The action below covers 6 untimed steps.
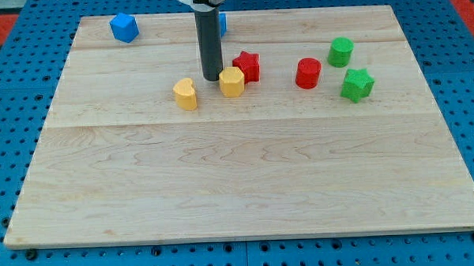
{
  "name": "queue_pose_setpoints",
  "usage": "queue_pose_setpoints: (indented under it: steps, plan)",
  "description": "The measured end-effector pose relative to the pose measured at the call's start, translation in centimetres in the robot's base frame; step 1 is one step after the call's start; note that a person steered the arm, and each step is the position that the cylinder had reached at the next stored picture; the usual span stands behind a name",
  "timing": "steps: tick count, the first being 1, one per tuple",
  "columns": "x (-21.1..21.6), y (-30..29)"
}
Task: Push the red star to the center
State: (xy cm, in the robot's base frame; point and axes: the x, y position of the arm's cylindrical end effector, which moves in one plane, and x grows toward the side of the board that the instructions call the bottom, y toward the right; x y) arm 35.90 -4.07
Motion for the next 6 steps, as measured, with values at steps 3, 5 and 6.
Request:
queue_pose_setpoints:
  steps: [3, 5, 6]
  plan:
    - [0.7, 8.8]
    - [4.9, 4.1]
    - [4.0, 2.9]
